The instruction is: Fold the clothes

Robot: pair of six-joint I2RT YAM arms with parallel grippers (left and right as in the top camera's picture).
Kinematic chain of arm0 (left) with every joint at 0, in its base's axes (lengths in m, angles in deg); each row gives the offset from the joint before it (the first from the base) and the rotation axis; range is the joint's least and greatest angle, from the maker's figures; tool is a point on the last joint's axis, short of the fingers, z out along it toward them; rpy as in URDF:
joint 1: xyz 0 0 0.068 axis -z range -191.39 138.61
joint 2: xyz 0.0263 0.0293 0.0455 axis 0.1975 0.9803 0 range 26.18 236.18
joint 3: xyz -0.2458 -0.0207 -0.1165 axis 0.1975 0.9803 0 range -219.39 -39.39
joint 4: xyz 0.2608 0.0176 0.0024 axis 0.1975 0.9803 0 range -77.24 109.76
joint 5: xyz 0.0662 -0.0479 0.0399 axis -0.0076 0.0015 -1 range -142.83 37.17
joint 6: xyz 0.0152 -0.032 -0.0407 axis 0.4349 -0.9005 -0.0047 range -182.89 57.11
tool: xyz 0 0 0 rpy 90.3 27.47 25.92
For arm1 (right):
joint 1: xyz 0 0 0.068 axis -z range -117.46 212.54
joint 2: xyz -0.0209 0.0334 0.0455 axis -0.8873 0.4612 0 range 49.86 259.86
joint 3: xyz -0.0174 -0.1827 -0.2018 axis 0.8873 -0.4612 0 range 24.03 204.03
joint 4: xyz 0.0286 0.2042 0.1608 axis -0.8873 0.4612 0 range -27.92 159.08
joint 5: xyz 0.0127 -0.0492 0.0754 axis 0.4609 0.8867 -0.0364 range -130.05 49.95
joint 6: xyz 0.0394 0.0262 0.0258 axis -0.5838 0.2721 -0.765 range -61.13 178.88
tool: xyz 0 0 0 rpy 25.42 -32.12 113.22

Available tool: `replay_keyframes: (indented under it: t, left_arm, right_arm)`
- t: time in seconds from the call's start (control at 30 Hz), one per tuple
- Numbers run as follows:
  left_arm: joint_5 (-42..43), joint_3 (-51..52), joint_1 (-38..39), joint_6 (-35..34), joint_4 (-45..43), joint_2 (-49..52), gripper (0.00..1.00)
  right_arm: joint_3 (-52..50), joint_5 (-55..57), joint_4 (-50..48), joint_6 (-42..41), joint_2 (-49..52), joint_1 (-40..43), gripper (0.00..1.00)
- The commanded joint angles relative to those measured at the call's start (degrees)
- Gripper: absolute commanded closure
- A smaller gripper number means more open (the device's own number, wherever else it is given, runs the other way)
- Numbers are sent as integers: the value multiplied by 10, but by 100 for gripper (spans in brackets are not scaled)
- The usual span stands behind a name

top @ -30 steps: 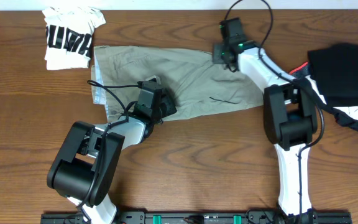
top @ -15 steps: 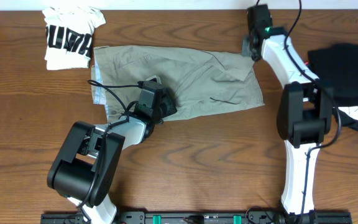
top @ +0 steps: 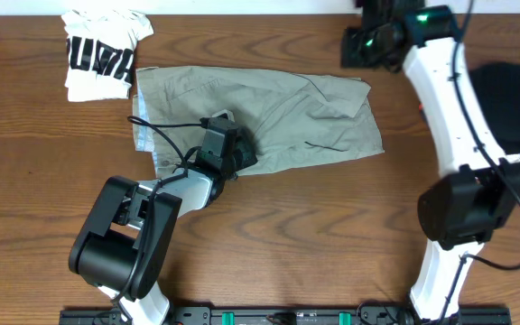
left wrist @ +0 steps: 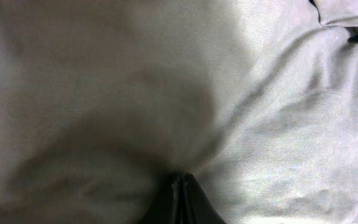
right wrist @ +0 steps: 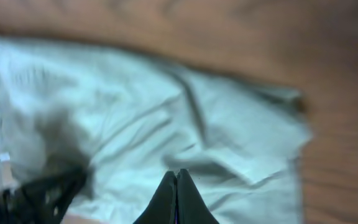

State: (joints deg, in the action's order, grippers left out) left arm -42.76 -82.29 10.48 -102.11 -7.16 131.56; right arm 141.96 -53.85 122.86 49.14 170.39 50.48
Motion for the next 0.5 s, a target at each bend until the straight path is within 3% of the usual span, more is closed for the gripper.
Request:
replay_keyframes:
  t: [0.0,0.47]
  left_arm:
    - [-26,26,-2,-5,30,30,94]
    - [-26,26,-2,-5,30,30,94]
  right_arm:
    - [-52,-44,-3,21,37,-23,99]
    - [-165,-32,-120,-23,63,-67,99]
